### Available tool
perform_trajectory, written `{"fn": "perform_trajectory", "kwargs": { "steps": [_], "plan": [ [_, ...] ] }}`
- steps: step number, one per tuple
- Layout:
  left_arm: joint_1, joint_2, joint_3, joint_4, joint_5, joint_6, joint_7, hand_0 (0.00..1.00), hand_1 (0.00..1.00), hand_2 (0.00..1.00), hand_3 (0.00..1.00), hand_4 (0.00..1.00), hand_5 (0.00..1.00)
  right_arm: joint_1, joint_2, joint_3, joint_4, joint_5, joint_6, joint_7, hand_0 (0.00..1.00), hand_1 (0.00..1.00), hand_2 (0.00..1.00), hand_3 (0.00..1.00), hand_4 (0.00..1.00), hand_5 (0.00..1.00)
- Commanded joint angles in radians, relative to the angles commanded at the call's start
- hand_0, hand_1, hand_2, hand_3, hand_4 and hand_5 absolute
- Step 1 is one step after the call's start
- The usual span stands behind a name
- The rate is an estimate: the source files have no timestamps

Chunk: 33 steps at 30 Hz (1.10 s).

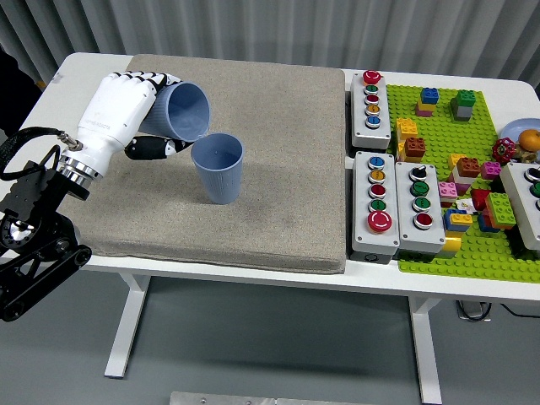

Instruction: Pick cup pour cup place

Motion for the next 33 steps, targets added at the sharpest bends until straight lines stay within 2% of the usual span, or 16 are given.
{"fn": "perform_trajectory", "kwargs": {
  "steps": [3, 10, 33],
  "plan": [
    [-0.009, 0.006, 0.014, -0.006, 0.034, -0.001, 0.007, 0.467, 0.499, 0.645, 0.579, 0.768, 0.173, 0.001, 0.000, 0.000, 0.000, 0.000, 0.000, 0.000, 0.701, 0.625, 0.560, 0.566, 0.002, 0.020],
    [-0.038, 0.022, 0.047, 0.003, 0.042, 0.017, 0.033, 0.466, 0.498, 0.644, 0.579, 0.770, 0.180, 0.003, -0.001, -0.003, 0.000, 0.005, -0.001, 0.001, 0.701, 0.625, 0.560, 0.566, 0.002, 0.019],
    [-0.083, 0.056, 0.097, 0.013, 0.133, 0.009, 0.070, 0.467, 0.497, 0.636, 0.579, 0.776, 0.195, 0.001, -0.002, -0.005, 0.000, 0.008, -0.004, 0.003, 0.700, 0.625, 0.561, 0.565, 0.002, 0.013]
  ]
}}
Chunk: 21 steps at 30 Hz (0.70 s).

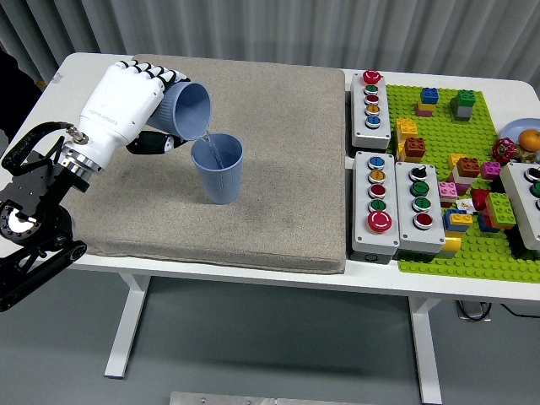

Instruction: Pick cup pour cup place

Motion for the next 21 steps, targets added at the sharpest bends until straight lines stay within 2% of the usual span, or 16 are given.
{"fn": "perform_trajectory", "kwargs": {
  "steps": [21],
  "plan": [
    [-0.041, 0.032, 0.037, -0.024, 0.006, -0.003, 0.020, 0.467, 0.496, 0.635, 0.576, 0.779, 0.210, 0.004, -0.004, 0.000, 0.000, 0.003, -0.001, 0.002, 0.700, 0.625, 0.560, 0.565, 0.002, 0.014]
  ]
}}
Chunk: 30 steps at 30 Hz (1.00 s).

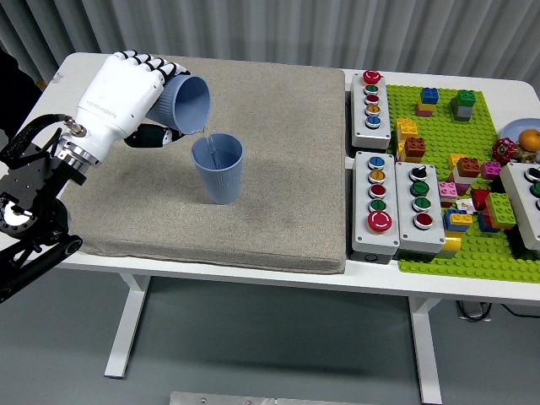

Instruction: Pick cup pour cup place

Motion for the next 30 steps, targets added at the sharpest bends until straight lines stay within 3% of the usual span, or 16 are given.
{"fn": "perform_trajectory", "kwargs": {
  "steps": [18, 23, 30],
  "plan": [
    [-0.042, 0.032, 0.064, 0.000, 0.000, 0.005, 0.024, 0.467, 0.497, 0.633, 0.575, 0.776, 0.213, 0.000, -0.002, -0.002, 0.000, 0.005, -0.003, 0.004, 0.701, 0.625, 0.560, 0.565, 0.002, 0.009],
    [-0.080, 0.062, 0.114, -0.011, 0.000, -0.011, 0.026, 0.467, 0.497, 0.632, 0.574, 0.774, 0.212, 0.001, -0.001, -0.006, 0.000, 0.012, -0.006, 0.004, 0.701, 0.625, 0.560, 0.565, 0.002, 0.010],
    [-0.098, 0.075, 0.123, -0.019, 0.000, -0.019, 0.033, 0.467, 0.496, 0.631, 0.573, 0.772, 0.209, 0.000, -0.001, -0.009, 0.000, 0.016, -0.006, 0.005, 0.701, 0.625, 0.560, 0.564, 0.002, 0.012]
  ]
}}
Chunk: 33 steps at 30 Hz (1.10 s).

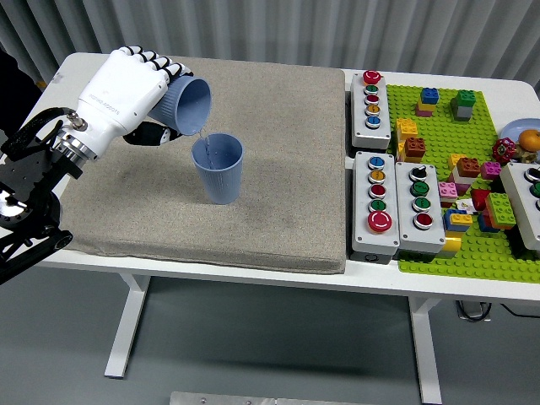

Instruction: Pick cup pour cup place

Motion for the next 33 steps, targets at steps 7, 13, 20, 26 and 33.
{"fn": "perform_trajectory", "kwargs": {
  "steps": [7, 13, 20, 26, 33],
  "plan": [
    [-0.009, 0.005, 0.020, 0.004, 0.000, 0.001, 0.016, 0.467, 0.497, 0.631, 0.573, 0.772, 0.209, -0.004, 0.001, 0.000, 0.000, -0.003, 0.000, -0.001, 0.701, 0.625, 0.560, 0.565, 0.002, 0.011],
    [-0.021, 0.012, 0.034, 0.001, 0.000, -0.011, 0.019, 0.470, 0.498, 0.630, 0.573, 0.772, 0.214, -0.005, 0.001, 0.000, 0.000, -0.003, 0.000, -0.001, 0.701, 0.625, 0.560, 0.565, 0.002, 0.012],
    [-0.036, 0.017, 0.048, -0.005, 0.000, -0.020, 0.017, 0.468, 0.500, 0.633, 0.573, 0.772, 0.214, -0.005, 0.001, -0.002, 0.000, 0.000, 0.001, 0.000, 0.701, 0.625, 0.560, 0.564, 0.002, 0.012],
    [-0.044, 0.020, 0.065, -0.009, 0.000, -0.022, 0.018, 0.469, 0.499, 0.633, 0.573, 0.773, 0.214, -0.004, 0.000, -0.003, 0.000, 0.002, 0.001, 0.001, 0.701, 0.625, 0.560, 0.565, 0.002, 0.011],
    [-0.048, 0.023, 0.066, -0.012, 0.000, -0.019, 0.018, 0.473, 0.499, 0.632, 0.572, 0.769, 0.214, -0.002, -0.001, -0.004, 0.000, 0.003, 0.001, 0.001, 0.701, 0.625, 0.560, 0.565, 0.002, 0.010]
  ]
}}
